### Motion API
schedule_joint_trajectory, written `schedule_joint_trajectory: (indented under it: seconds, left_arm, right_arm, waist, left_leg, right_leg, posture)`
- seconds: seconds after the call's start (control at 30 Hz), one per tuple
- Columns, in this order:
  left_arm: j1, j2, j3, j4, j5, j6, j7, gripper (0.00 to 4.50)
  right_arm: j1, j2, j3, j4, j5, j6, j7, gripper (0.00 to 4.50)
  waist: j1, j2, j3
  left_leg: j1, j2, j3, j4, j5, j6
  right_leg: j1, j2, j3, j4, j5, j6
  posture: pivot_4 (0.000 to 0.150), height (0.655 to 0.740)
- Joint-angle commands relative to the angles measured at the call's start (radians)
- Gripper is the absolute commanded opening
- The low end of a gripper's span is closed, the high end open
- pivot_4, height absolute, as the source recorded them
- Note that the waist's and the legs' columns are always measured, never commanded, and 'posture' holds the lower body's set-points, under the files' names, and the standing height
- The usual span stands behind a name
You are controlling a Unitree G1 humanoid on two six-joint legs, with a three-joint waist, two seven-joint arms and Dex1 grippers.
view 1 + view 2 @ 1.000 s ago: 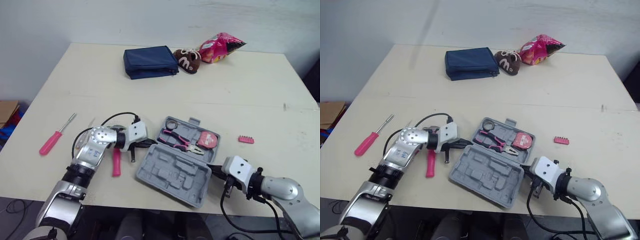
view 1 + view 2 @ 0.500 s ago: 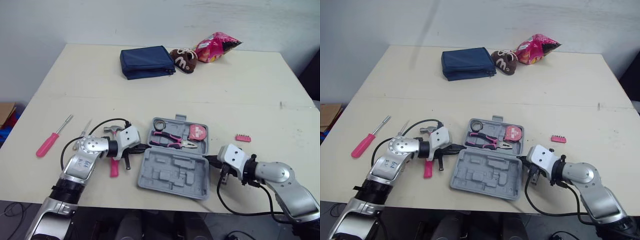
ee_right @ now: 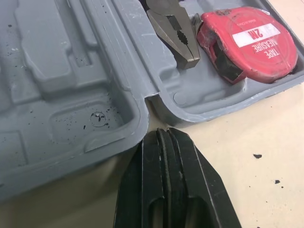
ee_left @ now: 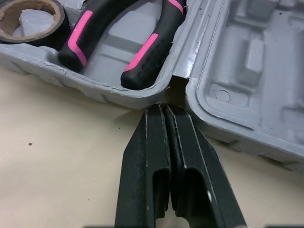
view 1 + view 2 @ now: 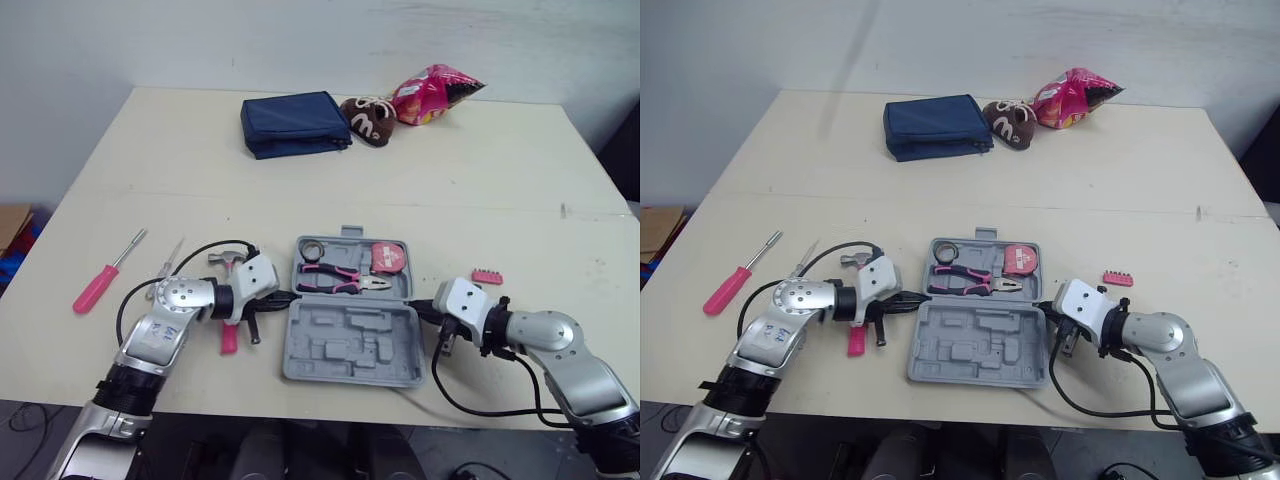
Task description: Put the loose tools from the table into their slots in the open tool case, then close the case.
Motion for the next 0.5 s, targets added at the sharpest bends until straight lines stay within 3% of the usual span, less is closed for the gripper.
schedule_joint_trajectory:
  seconds: [0.03, 0.3, 0.33, 0.37, 0.43, 0.5]
  left_arm:
    - [0.012, 0.038, 0.103, -0.023, -0.09, -0.047, -0.046, 0.04]
    - [0.089, 0.203, 0.444, 0.099, -0.284, -0.113, -0.146, 0.04]
    - [0.101, 0.224, 0.482, 0.138, -0.286, -0.127, -0.147, 0.0]
    - [0.121, 0.261, 0.543, 0.196, -0.289, -0.143, -0.145, 0.27]
    - [0.16, 0.328, 0.643, 0.297, -0.29, -0.178, -0.134, 0.87]
    - [0.193, 0.398, 0.742, 0.419, -0.286, -0.211, -0.113, 1.83]
  right_arm:
    - [0.068, -0.066, -0.114, -0.027, 0.026, 0.003, 0.023, 0.0]
    - [0.309, -0.087, -0.53, -0.034, 0.247, -0.137, 0.172, 0.0]
    - [0.334, -0.081, -0.574, -0.021, 0.267, -0.146, 0.183, 0.68]
    - [0.376, -0.079, -0.636, 0.005, 0.272, -0.183, 0.209, 1.01]
    - [0.45, -0.082, -0.736, 0.058, 0.274, -0.241, 0.26, 1.96]
    - [0.506, -0.094, -0.827, 0.144, 0.269, -0.307, 0.301, 3.07]
  waist:
    - [0.004, 0.0, 0.0]
    - [0.007, 0.001, 0.001]
    - [0.005, 0.001, 0.001]
    - [0.003, 0.001, 0.001]
    - [0.001, 0.001, 0.001]
    - [-0.001, 0.002, 0.001]
  left_leg:
    - [0.0, 0.0, 0.0, 0.0, 0.0, 0.0]
    - [0.0, 0.001, 0.001, 0.0, -0.001, 0.0]
    - [0.001, 0.001, 0.001, -0.001, -0.001, 0.001]
    - [0.001, 0.001, 0.0, -0.001, -0.003, 0.003]
    - [0.001, 0.001, 0.001, -0.003, -0.004, 0.003]
    - [0.0, 0.002, 0.001, -0.003, -0.005, 0.004]
  right_leg:
    - [0.0, 0.0, 0.0, -0.001, 0.0, 0.0]
    - [0.0, 0.0, -0.001, -0.001, 0.0, 0.0]
    - [0.0, 0.0, -0.001, -0.001, 0.0, 0.0]
    - [0.001, 0.0, 0.0, -0.001, 0.0, -0.001]
    - [0.0, 0.001, -0.001, -0.001, -0.001, -0.001]
    - [-0.001, 0.001, -0.001, -0.002, -0.001, -0.002]
  posture:
    - [0.15, 0.74]
    - [0.15, 0.74]
    - [0.15, 0.74]
    - [0.15, 0.74]
    - [0.15, 0.74]
    - [0.15, 0.74]
